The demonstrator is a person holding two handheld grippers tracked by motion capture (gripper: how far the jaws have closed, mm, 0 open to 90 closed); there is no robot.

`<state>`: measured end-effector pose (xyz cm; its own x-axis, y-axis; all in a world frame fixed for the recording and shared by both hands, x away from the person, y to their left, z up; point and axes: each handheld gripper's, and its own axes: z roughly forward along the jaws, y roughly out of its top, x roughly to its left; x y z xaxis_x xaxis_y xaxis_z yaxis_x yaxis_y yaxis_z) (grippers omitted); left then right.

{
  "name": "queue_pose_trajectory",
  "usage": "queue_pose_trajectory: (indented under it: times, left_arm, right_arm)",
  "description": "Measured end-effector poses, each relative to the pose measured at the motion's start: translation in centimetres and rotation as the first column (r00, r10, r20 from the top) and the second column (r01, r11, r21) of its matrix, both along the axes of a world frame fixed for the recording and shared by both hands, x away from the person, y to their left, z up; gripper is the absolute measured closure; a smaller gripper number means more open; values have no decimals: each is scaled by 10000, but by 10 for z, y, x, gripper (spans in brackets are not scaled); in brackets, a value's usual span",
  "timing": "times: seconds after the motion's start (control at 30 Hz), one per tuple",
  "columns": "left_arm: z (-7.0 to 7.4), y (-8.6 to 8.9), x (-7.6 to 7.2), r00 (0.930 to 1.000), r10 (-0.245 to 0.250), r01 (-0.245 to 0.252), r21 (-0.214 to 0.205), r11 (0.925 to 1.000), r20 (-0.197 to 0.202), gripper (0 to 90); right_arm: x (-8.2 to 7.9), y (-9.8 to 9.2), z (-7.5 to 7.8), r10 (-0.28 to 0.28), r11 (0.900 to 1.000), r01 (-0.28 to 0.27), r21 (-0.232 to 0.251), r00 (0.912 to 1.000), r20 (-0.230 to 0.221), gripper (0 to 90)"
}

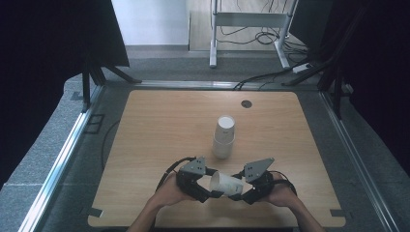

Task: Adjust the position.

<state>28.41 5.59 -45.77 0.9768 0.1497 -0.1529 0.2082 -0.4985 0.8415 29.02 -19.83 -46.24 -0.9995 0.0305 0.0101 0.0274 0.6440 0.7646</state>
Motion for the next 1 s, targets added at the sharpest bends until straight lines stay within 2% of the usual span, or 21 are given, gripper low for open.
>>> queue_pose_trajectory:
  times: [0.07,0.27,0.53,0.73,0.87,1.0]
  left_arm:
    - [0,0,-1,9999,-23,22,79,10000,148,276]
    - [1,1,-2,9996,-45,42,98,9999,267,347]
    - [3,1,-2,9992,-71,64,181,9998,386,368]
    - [8,5,-2,9986,91,-104,235,9997,519,369]
    - [11,4,-2,9971,170,-221,689,9974,738,369]
    - [13,-2,-6,9948,133,-273,1393,9899,1007,369]
  right_arm:
    - [0,1,-1,21,10000,-21,-47,10000,-6,372]
    - [0,1,-1,-12,10000,12,-53,10000,-18,372]
    - [1,3,-3,-6,9999,4,-137,9999,-115,366]
    - [2,3,1,-200,9990,195,-394,9997,-122,242]
    - [2,5,8,-345,9933,351,-1101,9994,71,209]
    - [0,13,17,-306,9757,387,-2155,9987,407,201]
